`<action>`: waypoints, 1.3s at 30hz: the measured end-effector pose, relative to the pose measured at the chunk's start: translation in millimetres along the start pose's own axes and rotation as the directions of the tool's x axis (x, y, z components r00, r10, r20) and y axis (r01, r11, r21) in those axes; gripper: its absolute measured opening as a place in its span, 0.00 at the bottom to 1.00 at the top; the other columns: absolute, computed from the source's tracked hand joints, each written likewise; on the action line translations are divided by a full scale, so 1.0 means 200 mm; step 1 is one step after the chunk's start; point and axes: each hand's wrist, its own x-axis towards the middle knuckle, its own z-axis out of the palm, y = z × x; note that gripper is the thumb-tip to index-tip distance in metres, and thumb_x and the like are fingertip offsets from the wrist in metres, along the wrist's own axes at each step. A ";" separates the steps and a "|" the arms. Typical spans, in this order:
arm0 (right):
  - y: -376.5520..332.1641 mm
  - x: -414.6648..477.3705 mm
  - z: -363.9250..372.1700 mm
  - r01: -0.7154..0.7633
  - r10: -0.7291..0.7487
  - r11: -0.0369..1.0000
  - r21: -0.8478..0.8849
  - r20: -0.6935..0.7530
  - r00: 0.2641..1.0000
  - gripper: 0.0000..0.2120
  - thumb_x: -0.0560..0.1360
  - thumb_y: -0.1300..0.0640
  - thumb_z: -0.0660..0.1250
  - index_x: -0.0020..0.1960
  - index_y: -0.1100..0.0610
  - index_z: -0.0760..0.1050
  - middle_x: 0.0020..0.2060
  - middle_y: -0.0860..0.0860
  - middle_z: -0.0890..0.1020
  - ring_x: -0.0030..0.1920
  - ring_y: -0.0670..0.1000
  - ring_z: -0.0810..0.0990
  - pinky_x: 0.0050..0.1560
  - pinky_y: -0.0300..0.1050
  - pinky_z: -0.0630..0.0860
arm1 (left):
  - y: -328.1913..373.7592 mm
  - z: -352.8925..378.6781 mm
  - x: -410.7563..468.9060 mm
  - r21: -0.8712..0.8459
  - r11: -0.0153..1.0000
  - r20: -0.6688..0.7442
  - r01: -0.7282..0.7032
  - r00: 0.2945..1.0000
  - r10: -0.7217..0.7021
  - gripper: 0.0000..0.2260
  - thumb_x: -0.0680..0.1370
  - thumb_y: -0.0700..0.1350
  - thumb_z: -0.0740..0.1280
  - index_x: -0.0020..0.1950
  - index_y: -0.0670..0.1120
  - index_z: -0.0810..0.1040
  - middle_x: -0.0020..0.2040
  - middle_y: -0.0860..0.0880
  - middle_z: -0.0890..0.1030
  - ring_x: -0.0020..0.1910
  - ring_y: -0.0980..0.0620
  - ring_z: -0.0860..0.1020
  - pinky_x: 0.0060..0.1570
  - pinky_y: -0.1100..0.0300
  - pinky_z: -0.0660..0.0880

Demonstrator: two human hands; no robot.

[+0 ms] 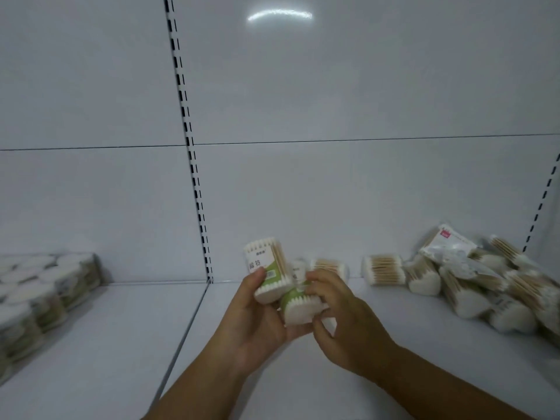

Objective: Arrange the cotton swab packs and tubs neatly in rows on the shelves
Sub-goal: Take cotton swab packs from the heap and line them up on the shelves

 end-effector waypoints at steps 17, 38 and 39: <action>0.31 0.24 -0.01 -0.669 0.700 0.712 -0.214 0.302 0.647 0.22 0.68 0.45 0.75 0.52 0.57 0.73 0.45 0.52 0.80 0.47 0.53 0.80 0.44 0.45 0.73 | 0.09 -0.05 -0.47 0.236 0.958 -0.383 -0.165 0.890 0.248 0.43 0.47 0.49 0.85 0.61 0.45 0.77 0.60 0.38 0.80 0.51 0.40 0.82 0.45 0.46 0.79; -1.81 0.22 0.84 -0.750 0.317 -0.380 0.541 0.838 0.445 0.47 0.34 0.53 0.81 0.52 0.63 0.76 0.34 0.60 0.81 0.28 0.56 0.79 0.22 0.41 0.71 | 0.71 -0.62 -2.16 0.214 0.926 -0.364 -0.312 0.854 0.372 0.44 0.47 0.45 0.85 0.62 0.44 0.79 0.63 0.35 0.78 0.57 0.34 0.79 0.46 0.40 0.79; -1.86 0.23 0.90 -0.764 0.340 -0.348 0.544 0.832 0.438 0.46 0.35 0.55 0.79 0.53 0.62 0.75 0.33 0.60 0.81 0.27 0.55 0.79 0.22 0.40 0.72 | 0.75 -0.66 -2.22 0.200 0.929 -0.367 -0.311 0.856 0.365 0.42 0.49 0.45 0.85 0.62 0.43 0.79 0.64 0.34 0.77 0.58 0.33 0.79 0.47 0.40 0.79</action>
